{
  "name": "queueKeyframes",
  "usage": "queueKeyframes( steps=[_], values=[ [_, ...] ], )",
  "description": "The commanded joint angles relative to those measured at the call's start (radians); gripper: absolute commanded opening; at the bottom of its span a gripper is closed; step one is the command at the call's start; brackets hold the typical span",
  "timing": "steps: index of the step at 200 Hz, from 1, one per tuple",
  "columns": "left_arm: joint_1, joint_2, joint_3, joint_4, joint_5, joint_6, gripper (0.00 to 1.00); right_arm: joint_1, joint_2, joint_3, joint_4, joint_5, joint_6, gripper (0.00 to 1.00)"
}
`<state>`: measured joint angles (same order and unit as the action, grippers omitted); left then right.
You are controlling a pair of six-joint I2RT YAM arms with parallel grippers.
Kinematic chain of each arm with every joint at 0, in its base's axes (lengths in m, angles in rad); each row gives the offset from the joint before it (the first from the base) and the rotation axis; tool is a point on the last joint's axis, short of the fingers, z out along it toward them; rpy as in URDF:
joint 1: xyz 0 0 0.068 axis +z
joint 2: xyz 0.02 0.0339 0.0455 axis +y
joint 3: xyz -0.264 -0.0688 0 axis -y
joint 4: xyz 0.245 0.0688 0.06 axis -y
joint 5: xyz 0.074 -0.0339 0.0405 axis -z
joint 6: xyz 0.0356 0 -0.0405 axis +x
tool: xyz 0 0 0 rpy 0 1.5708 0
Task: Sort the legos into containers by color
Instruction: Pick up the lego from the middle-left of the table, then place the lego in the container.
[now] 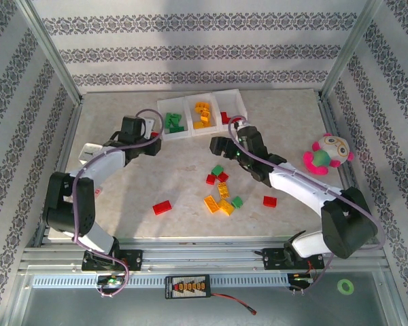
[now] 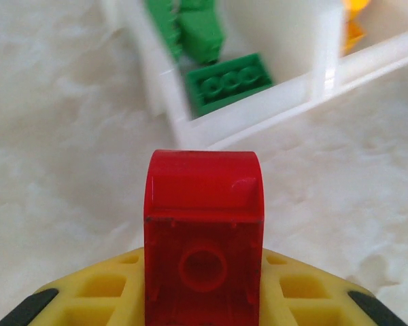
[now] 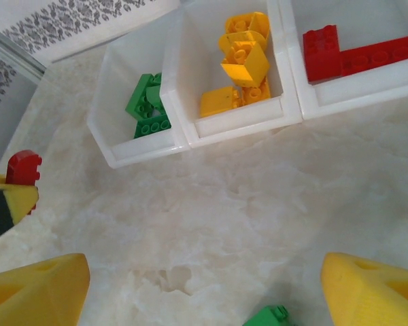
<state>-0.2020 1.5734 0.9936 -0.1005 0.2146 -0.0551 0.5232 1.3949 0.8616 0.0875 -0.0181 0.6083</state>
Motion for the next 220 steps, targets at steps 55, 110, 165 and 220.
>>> queueKeyframes(
  steps=[55, 110, 165, 220],
  values=[
    [-0.208, 0.17, 0.197, 0.196, -0.028, 0.02, 0.27, -0.093, -0.211, -0.138, 0.045, -0.007, 0.04, 0.87],
    [-0.282, 0.465, 0.574, 0.161, -0.046, -0.038, 0.27, -0.162, -0.332, -0.227, 0.008, 0.009, 0.032, 0.88],
    [-0.297, 0.733, 0.914, 0.158, -0.047, -0.165, 0.27, -0.214, -0.375, -0.248, -0.015, -0.017, 0.021, 0.88],
    [-0.297, 0.979, 1.271, 0.065, -0.026, -0.207, 0.28, -0.251, -0.416, -0.27, -0.02, -0.021, 0.022, 0.88]
  ],
)
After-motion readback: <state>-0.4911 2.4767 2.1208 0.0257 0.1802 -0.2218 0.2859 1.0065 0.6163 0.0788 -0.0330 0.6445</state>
